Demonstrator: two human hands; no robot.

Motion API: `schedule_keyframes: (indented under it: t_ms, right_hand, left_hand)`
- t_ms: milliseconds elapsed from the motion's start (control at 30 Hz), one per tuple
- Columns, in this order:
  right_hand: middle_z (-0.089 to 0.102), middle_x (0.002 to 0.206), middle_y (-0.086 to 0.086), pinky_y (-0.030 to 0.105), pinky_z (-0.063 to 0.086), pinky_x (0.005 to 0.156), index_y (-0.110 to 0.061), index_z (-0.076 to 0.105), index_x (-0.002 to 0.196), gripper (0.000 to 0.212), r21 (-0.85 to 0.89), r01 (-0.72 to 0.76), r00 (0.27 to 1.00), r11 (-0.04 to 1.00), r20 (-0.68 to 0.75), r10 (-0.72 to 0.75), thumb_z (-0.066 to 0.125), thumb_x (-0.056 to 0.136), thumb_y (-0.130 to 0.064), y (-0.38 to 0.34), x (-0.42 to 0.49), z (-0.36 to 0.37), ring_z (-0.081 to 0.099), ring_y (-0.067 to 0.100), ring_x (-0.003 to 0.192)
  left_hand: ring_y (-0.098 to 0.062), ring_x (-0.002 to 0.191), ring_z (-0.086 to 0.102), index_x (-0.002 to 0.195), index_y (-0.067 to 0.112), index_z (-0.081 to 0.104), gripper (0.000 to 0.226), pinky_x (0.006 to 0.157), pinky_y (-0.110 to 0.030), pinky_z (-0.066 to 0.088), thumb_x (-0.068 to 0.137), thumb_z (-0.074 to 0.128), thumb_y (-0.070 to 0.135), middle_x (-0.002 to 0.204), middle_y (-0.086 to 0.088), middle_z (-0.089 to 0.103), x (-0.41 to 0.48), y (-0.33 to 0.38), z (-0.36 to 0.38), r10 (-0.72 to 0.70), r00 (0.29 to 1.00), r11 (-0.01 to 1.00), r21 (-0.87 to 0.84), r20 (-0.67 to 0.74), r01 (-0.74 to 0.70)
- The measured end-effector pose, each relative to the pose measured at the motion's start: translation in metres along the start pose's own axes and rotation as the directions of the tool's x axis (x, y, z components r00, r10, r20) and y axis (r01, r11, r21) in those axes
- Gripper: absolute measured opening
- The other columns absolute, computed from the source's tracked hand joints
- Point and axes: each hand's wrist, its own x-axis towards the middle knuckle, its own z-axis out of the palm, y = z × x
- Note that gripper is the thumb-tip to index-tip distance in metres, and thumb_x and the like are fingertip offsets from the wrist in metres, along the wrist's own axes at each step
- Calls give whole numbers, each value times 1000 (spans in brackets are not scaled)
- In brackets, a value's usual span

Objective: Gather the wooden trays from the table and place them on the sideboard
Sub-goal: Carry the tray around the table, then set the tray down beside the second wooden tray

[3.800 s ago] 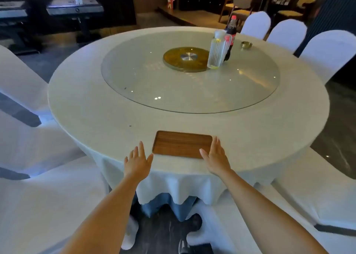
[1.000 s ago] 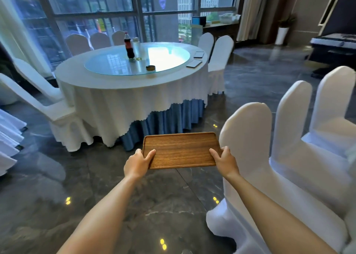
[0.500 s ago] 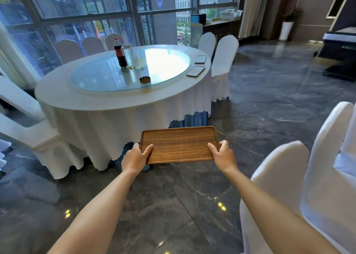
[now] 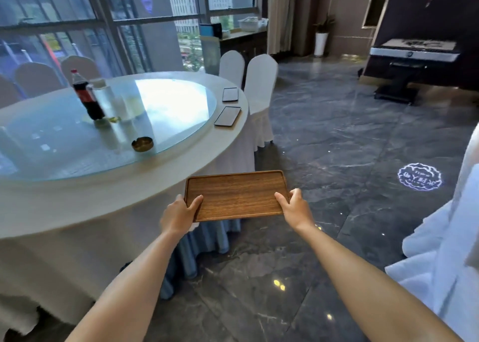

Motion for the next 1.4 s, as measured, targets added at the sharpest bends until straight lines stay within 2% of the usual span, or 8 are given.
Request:
schedule_keyframes:
  t_ms: [100, 300, 500, 667, 800, 1033, 1267, 1400]
  right_hand:
    - [58, 123, 19, 39, 44, 84, -1, 39, 125, 56, -13, -9, 999, 1000, -32, 9, 47, 91, -45, -15, 54, 2, 56, 36, 111]
    - [59, 121, 20, 34, 40, 77, -1, 39, 124, 55, -58, -13, 998, 998, -58, 10, 47, 91, -44, -16, 180, 9, 56, 37, 109]
    - [58, 123, 19, 34, 37, 74, -3, 38, 126, 56, -76, 13, 1000, 997, -16, -14, 45, 91, -46, -11, 335, 7, 55, 36, 110]
    - [59, 119, 19, 39, 42, 78, -3, 40, 121, 54, -65, 51, 998, 997, 32, -49, 46, 91, -46, -29, 463, -4, 56, 36, 107]
    - [62, 111, 18, 34, 37, 67, -3, 42, 116, 50, -89, 92, 995, 992, 53, -87, 47, 91, -46, -47, 543, 0, 59, 36, 99]
    - [54, 93, 6, 31, 33, 57, -6, 42, 110, 44, -114, 111, 985, 987, 142, -94, 45, 91, -47, -62, 676, 35, 50, 23, 77]
    - [60, 107, 14, 47, 52, 82, -6, 41, 113, 46, -125, 217, 936, 968, 309, -169, 43, 92, -47, -119, 823, 95, 61, 30, 95]
    - [61, 105, 13, 42, 50, 71, -8, 41, 110, 46, -160, 301, 890, 940, 400, -218, 41, 92, -49, -153, 888, 129, 60, 27, 89]
  left_hand:
    - [-24, 74, 55, 97, 7, 53, 51, 64, -33, 40, 89, 41, 56, 87, -9, 61, 59, 21, 9, 35, 999, 999, -8, 18, -35]
    - [-25, 73, 52, 89, 8, 49, 47, 65, -33, 38, 90, 41, 55, 81, -7, 56, 170, 65, 56, 47, 998, 998, -35, 52, -45]
    - [-30, 82, 59, 99, 4, 55, 55, 67, -35, 42, 90, 40, 56, 93, -14, 65, 289, 122, 116, -11, 1000, 999, -29, 28, 12]
    - [-36, 88, 61, 88, 6, 52, 53, 65, -34, 38, 88, 40, 58, 95, -18, 67, 384, 176, 143, -73, 997, 997, -36, -18, 73]
    - [-36, 89, 61, 88, 5, 52, 54, 68, -37, 40, 89, 40, 58, 95, -18, 67, 446, 201, 155, -128, 991, 991, -44, -25, 127]
    - [-37, 95, 61, 99, 1, 55, 59, 70, -37, 39, 88, 41, 58, 101, -21, 66, 563, 219, 196, -198, 978, 980, -22, -69, 197]
    - [-39, 100, 60, 103, 3, 57, 56, 78, -40, 44, 89, 42, 55, 107, -22, 66, 684, 218, 217, -348, 931, 937, -85, -111, 340]
    - [-39, 102, 60, 103, 3, 57, 57, 77, -39, 44, 89, 42, 56, 109, -22, 66, 735, 217, 212, -442, 885, 896, -106, -149, 430]
